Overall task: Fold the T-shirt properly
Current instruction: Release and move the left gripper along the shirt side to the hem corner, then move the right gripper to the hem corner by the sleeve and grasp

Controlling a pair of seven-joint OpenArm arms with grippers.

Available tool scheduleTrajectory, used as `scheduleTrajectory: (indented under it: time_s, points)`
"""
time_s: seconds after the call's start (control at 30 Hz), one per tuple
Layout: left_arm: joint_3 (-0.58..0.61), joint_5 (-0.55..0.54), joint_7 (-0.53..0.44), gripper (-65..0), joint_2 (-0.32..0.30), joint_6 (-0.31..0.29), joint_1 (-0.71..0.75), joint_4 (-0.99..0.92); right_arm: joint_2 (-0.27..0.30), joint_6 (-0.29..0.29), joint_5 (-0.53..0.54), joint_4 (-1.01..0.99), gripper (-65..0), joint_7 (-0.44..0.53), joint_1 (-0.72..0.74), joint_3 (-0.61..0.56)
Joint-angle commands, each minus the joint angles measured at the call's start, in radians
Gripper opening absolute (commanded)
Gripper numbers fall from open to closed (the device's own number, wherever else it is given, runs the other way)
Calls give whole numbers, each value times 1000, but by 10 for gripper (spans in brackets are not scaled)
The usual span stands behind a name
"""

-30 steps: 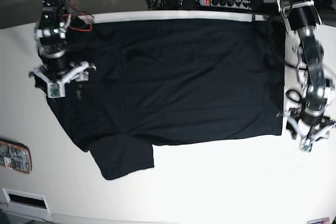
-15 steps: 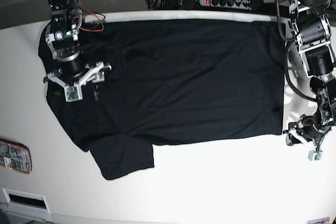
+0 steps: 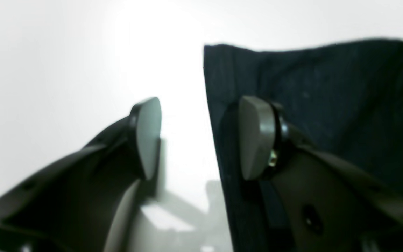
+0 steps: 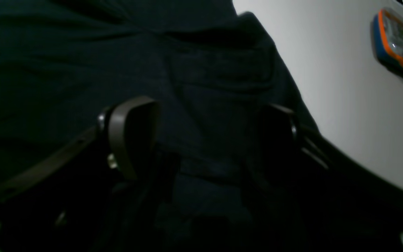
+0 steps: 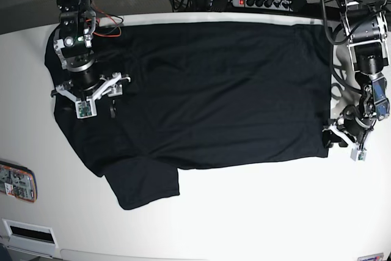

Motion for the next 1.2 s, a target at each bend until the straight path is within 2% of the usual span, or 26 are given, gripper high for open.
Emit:
scheduleTrajectory:
  time_s: [0.0, 0.13, 0.4, 0.53, 0.7, 1.0, 1.07, 1.1, 1.17]
  points:
    - [15, 16, 36, -324, -13, 5, -9, -11, 11, -3, -2, 18, -206, 28, 6, 4]
    - [65, 11, 30, -324, -1, 5, -9, -18, 11, -3, -2, 18, -207, 28, 6, 3]
    - [79, 14, 34, -324, 125, 5, -12, -18, 11, -3, -2, 18, -207, 28, 6, 7]
    - [81, 14, 34, -324, 167, 5, -12, -18, 11, -3, -2, 18, -207, 25, 6, 7]
    - [82, 14, 34, -324, 185, 5, -9, -18, 11, -3, -2, 18, -207, 25, 6, 7]
    - [82, 16, 34, -328, 168, 5, -8, -18, 11, -3, -2, 18, -207, 23, 6, 4]
    - [82, 16, 34, -370, 167, 5, -8, -18, 11, -3, -2, 16, -207, 23, 6, 4]
    - [82, 16, 34, -418, 167, 5, -8, -18, 11, -3, -2, 16, -207, 23, 6, 3]
    - [81, 16, 34, -556, 167, 5, -8, -18, 11, -3, -2, 16, -207, 22, 10, 3]
